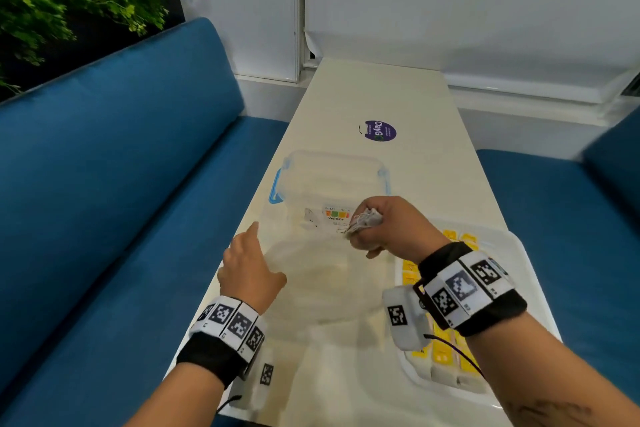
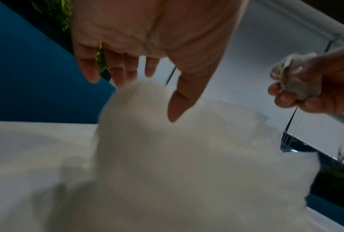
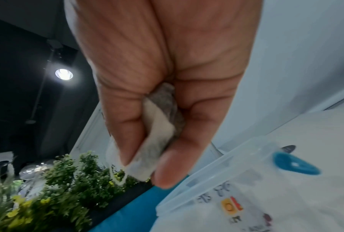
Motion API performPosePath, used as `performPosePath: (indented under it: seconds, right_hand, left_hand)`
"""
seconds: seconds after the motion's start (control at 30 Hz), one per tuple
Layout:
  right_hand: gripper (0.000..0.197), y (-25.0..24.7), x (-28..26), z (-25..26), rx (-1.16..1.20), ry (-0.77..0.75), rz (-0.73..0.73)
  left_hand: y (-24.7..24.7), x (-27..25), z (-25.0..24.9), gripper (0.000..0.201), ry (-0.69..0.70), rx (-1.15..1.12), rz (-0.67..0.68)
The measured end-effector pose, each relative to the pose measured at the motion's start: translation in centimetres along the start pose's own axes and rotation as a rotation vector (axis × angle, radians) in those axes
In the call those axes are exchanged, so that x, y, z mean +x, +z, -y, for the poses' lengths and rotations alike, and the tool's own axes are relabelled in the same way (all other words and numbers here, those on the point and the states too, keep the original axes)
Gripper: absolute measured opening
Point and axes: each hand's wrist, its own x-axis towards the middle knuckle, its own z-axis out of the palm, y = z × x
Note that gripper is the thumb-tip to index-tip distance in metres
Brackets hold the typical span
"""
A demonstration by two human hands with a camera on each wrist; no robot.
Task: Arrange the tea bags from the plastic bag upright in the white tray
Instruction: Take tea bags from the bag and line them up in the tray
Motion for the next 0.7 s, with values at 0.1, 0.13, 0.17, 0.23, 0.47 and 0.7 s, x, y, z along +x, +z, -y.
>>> performPosePath:
  seconds: [0.1, 0.13, 0.17, 0.23, 0.47, 0.7]
  right_hand:
    - [0.018, -1.0, -0.2, -1.7, 0.103, 0.047, -0.043]
    - [0.016, -1.3, -0.4, -2.1, 0.135, 0.056, -0.055]
    - [0.016, -1.6, -0.6, -2.4, 0.172, 0.061, -0.064]
    - [0.018, -2.2, -1.0, -2.7, 0.228, 0.058, -0.072]
    - [0.028, -2.4, -3.1, -3.9, 0.006, -0.123, -0.332]
    - [0.041, -5.2, -6.8, -5.9, -0.352, -0.212, -0.213]
  left_hand:
    - [-1.2, -0.7, -1.9, 0.108, 0.088, 0.022, -0.055]
    - [-1.6, -1.0, -3.0, 0.104, 0.165, -0.063, -0.084]
    - [-1.9, -1.3, -4.4, 0.096, 0.244, -0.192, -0.086]
    - [-1.7, -1.8, -7.6, 0.077, 0.298, -0.565, 0.059]
    - [3.6, -4.2, -15.5, 0.055, -0.142, -1.422, 0.973]
    - [6.6, -3.6, -17.1, 0.050, -0.327, -1.627, 1.053]
